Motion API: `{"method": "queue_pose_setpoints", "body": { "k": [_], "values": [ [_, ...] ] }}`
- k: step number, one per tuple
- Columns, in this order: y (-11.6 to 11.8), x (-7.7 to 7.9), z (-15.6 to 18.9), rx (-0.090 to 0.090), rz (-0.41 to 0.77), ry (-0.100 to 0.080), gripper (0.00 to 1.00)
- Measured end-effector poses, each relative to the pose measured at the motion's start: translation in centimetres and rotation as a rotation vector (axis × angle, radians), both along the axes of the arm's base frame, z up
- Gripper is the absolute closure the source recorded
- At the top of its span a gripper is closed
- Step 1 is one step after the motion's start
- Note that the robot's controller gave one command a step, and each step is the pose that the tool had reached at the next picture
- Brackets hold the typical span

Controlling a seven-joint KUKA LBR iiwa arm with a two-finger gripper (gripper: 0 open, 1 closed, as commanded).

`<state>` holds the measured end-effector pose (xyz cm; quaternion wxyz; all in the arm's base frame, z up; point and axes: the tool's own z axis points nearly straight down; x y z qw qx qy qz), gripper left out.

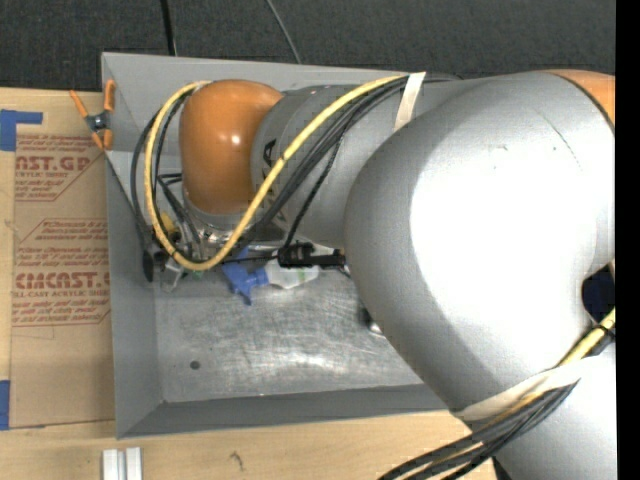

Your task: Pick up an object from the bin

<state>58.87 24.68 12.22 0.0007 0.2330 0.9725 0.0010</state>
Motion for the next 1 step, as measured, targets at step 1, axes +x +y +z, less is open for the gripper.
{"method": "queue_pose_setpoints", "body": {
  "k": [1],
  "values": [
    [0.01,0.00,0.42,0.000,0.000,0.000,1.00]
  ]
}}
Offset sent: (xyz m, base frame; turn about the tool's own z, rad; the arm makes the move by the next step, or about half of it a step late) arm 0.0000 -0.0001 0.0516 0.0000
